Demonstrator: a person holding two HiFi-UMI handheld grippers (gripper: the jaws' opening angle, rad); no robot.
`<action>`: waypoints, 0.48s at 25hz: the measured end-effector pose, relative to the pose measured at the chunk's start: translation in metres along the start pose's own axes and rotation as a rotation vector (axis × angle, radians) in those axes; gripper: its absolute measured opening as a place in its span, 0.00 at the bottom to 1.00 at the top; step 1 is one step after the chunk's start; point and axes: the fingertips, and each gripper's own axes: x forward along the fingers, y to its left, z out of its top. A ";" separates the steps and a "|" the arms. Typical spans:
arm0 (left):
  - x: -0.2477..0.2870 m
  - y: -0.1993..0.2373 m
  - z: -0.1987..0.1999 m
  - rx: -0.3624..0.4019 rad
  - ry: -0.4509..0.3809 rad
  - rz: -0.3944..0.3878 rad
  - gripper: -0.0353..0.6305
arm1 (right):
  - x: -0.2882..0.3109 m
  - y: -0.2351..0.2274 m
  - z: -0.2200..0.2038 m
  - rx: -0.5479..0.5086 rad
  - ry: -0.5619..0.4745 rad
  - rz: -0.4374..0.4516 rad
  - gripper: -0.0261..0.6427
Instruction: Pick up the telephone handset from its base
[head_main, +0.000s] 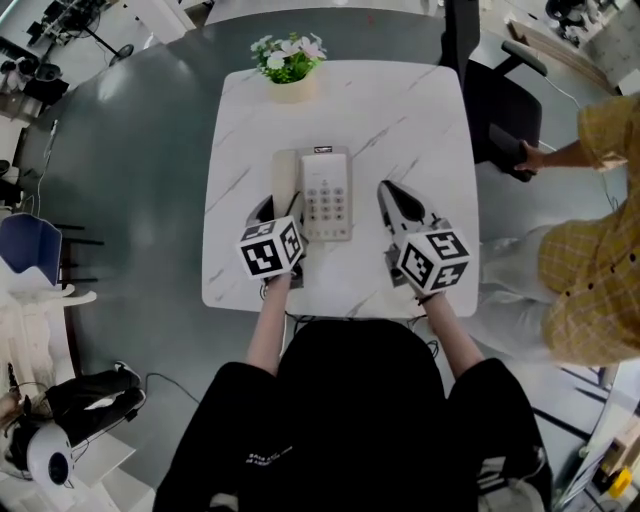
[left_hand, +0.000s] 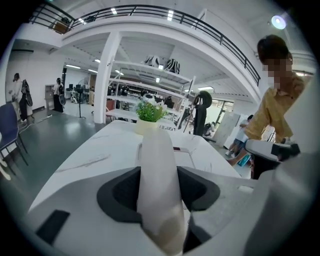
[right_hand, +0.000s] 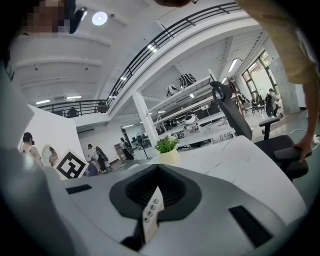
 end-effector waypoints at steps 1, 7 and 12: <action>-0.004 -0.002 0.002 -0.003 -0.012 -0.007 0.36 | 0.000 0.001 0.001 -0.004 -0.002 0.003 0.03; -0.033 -0.012 0.016 -0.015 -0.090 -0.054 0.36 | -0.009 0.004 0.012 -0.018 -0.026 0.008 0.03; -0.064 -0.018 0.034 -0.026 -0.175 -0.087 0.36 | -0.017 0.004 0.027 -0.025 -0.059 0.009 0.03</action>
